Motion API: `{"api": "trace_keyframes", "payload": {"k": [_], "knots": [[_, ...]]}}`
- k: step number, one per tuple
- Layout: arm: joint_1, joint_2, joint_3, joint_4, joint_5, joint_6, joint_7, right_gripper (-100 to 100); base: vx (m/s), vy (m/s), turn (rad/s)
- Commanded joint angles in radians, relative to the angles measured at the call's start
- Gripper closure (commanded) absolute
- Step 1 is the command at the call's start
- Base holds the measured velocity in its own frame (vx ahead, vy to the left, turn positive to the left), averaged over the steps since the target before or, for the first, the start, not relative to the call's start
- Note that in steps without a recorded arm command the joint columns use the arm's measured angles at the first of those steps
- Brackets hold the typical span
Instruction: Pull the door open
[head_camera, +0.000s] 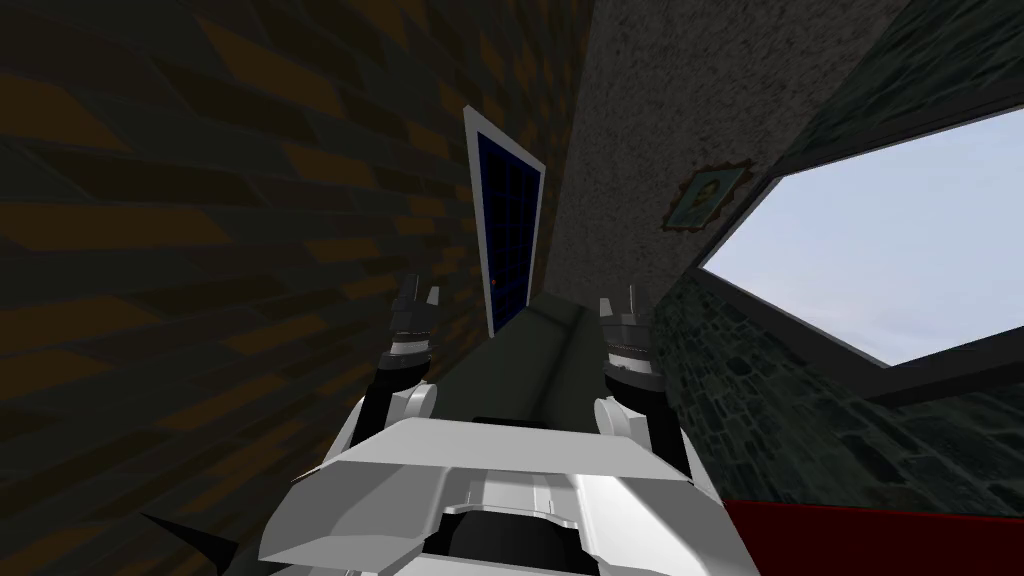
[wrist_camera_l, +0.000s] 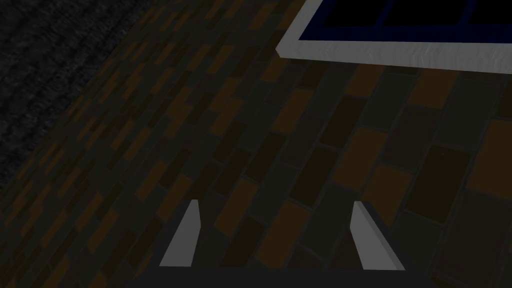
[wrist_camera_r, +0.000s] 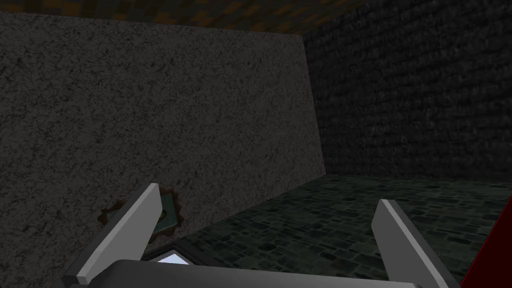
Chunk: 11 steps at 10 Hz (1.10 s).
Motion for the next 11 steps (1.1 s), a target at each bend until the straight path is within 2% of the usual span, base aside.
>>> {"api": "trace_keyframes", "payload": {"k": [1,11], "knots": [[-0.011,-0.009,-0.002,0.033,0.008,-0.01,0.021,-100,0.054,0.004,0.075],[-0.076,-0.047,-0.014,0.229,0.056,-0.071,0.148,-100,0.09,0.004,0.075]]}}
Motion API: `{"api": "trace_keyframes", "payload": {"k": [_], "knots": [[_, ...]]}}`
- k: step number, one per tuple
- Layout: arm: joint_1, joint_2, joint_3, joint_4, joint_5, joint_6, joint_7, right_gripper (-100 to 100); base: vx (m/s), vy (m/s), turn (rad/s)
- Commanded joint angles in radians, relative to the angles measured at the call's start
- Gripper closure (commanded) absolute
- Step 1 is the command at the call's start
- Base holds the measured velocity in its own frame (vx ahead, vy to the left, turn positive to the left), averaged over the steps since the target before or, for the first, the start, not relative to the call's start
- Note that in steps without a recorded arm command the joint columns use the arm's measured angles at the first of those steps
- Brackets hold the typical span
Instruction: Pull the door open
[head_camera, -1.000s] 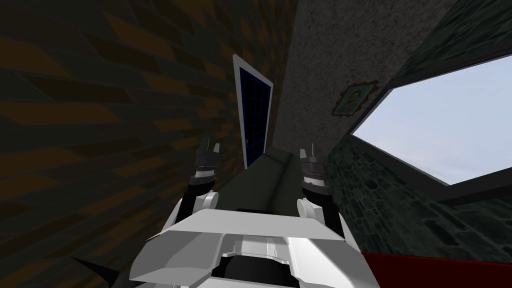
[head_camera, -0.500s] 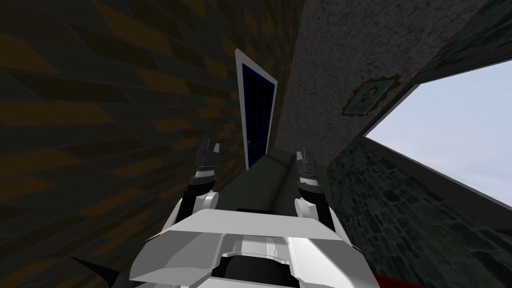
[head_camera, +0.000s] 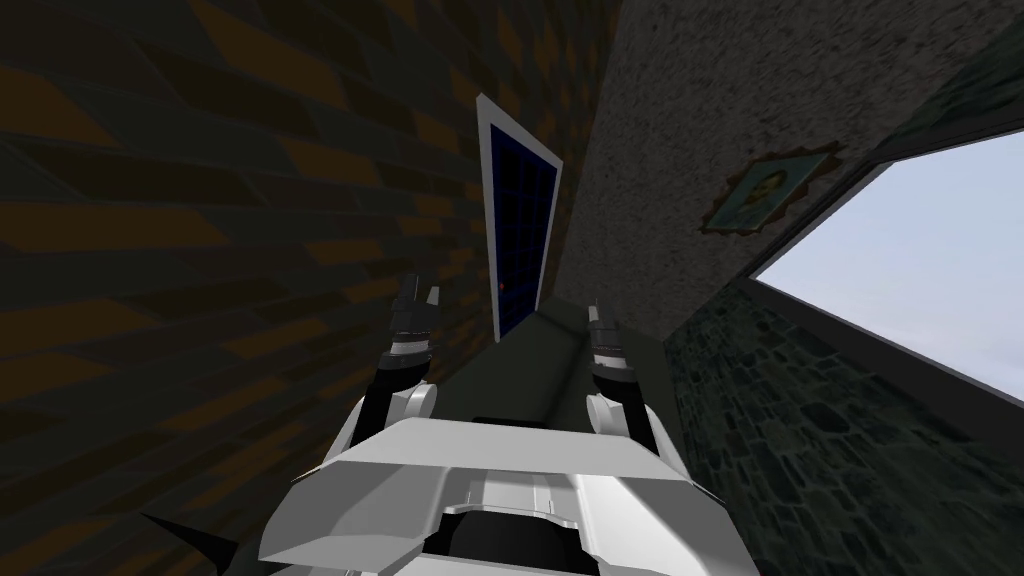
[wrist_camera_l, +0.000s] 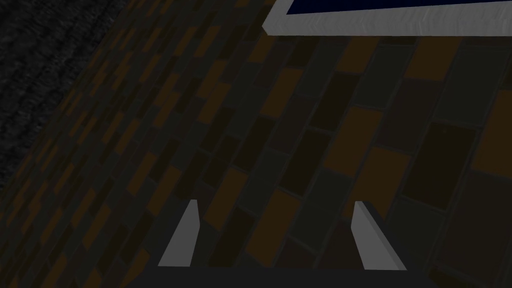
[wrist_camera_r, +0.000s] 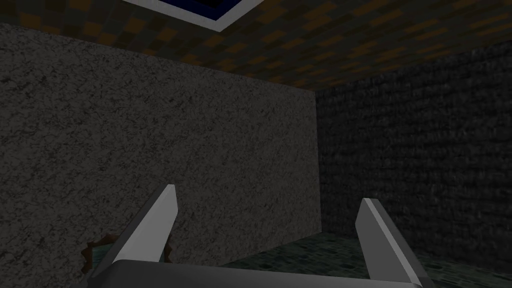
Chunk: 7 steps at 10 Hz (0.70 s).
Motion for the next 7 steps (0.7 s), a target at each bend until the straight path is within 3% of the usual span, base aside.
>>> {"api": "trace_keyframes", "payload": {"k": [1,7], "knots": [[-0.008,-0.005,-0.001,0.036,0.008,-0.015,0.023,-100,0.093,-0.002,0.064],[-0.054,-0.023,-0.009,0.172,0.041,-0.058,0.111,-100,0.09,-0.002,0.085]]}}
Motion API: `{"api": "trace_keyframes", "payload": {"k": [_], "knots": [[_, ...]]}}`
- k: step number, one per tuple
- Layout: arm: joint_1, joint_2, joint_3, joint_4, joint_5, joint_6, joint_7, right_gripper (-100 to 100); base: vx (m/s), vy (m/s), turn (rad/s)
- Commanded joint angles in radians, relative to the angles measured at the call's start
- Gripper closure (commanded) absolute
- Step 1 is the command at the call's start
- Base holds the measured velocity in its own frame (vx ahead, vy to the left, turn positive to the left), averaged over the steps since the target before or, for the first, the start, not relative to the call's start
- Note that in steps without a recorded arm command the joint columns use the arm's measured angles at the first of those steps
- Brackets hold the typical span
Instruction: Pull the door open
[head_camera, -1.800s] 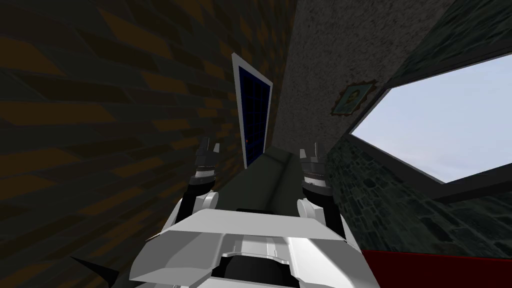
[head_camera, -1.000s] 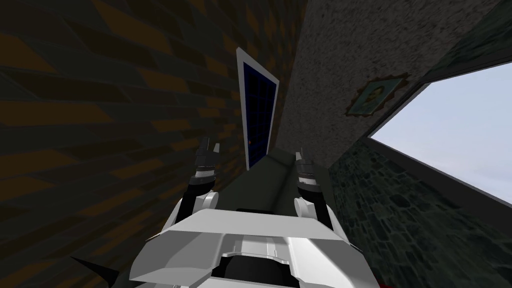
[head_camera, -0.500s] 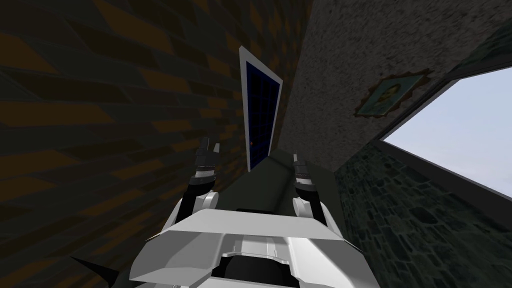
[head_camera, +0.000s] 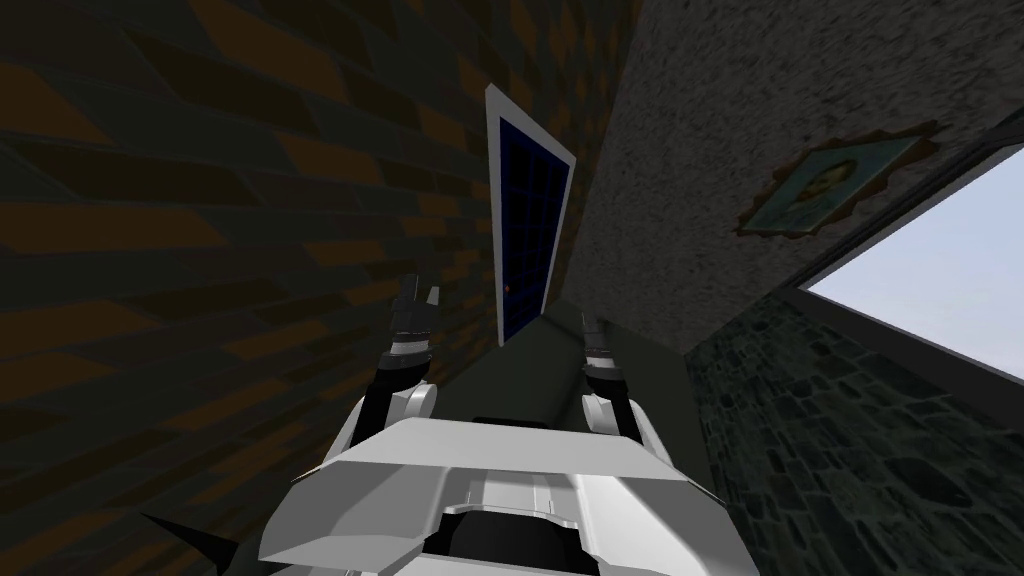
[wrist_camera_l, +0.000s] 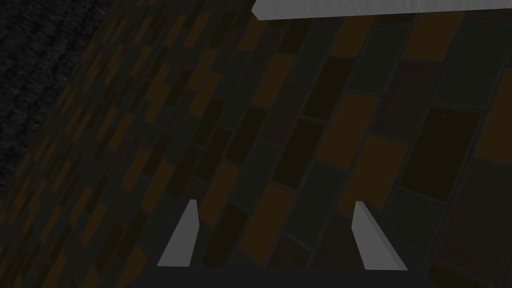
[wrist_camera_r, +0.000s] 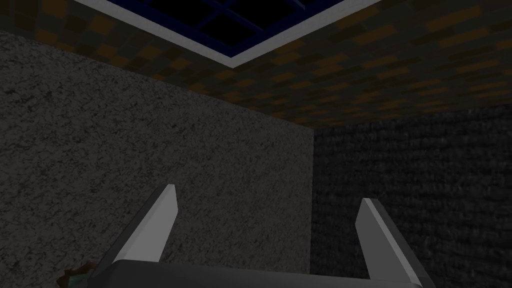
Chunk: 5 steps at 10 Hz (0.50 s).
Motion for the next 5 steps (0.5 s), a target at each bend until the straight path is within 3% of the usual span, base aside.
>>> {"api": "trace_keyframes", "payload": {"k": [1,5], "knots": [[-0.013,-0.007,-0.005,0.037,0.008,-0.011,0.025,-100,0.1,-0.002,0.073],[-0.048,-0.018,-0.011,0.141,0.034,-0.043,0.092,-100,0.095,-0.005,0.093]]}}
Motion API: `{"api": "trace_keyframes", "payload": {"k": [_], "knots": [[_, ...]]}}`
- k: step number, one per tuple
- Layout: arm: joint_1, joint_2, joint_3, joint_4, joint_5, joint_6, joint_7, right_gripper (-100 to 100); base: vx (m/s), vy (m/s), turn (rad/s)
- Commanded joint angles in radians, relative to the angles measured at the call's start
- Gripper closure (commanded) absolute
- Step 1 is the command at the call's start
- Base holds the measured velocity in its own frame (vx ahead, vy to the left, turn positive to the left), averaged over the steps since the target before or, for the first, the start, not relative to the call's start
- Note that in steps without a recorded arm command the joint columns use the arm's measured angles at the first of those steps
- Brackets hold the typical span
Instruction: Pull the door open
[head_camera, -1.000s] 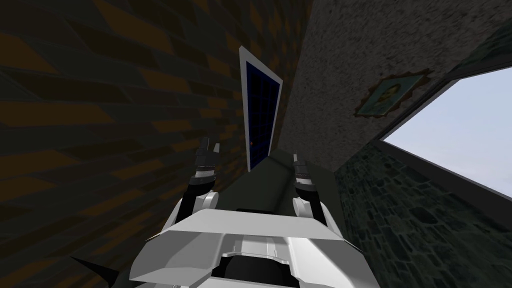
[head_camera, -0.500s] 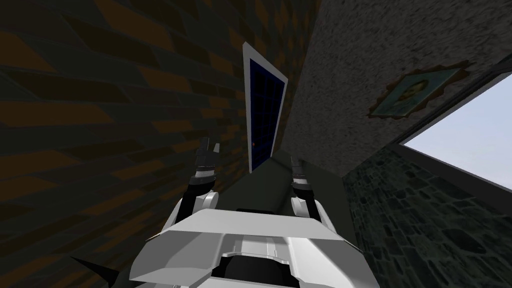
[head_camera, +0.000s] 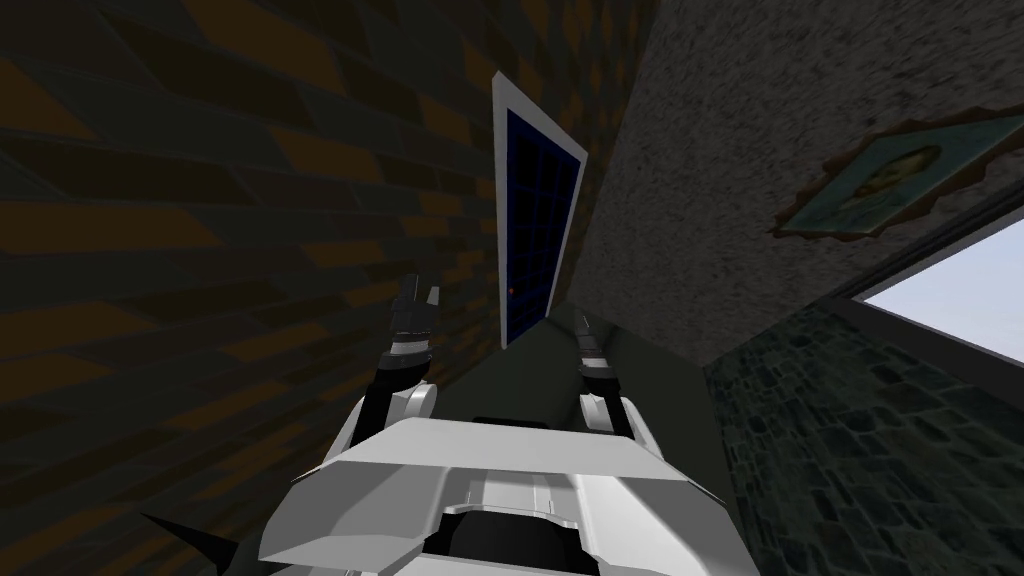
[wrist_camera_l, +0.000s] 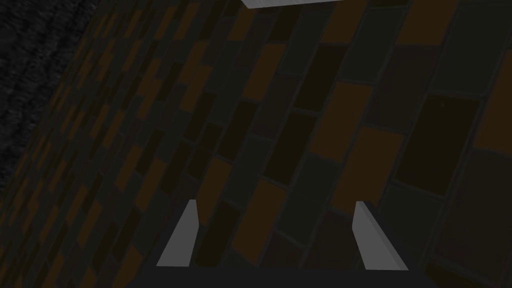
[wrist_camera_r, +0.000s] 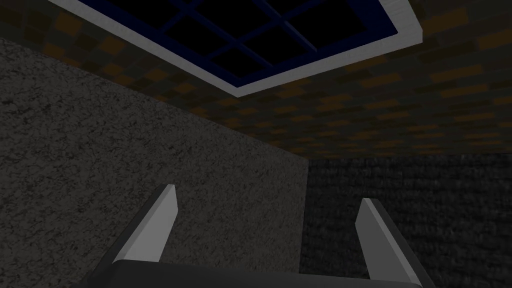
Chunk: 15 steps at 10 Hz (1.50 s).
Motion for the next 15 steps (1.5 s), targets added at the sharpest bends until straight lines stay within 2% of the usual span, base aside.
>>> {"api": "trace_keyframes", "payload": {"k": [1,15], "knots": [[-0.009,-0.005,-0.002,0.039,0.01,-0.016,0.029,-100,0.094,-0.005,0.09],[-0.14,-0.031,-0.026,0.435,0.107,-0.138,0.284,-100,0.101,-0.017,0.101]]}}
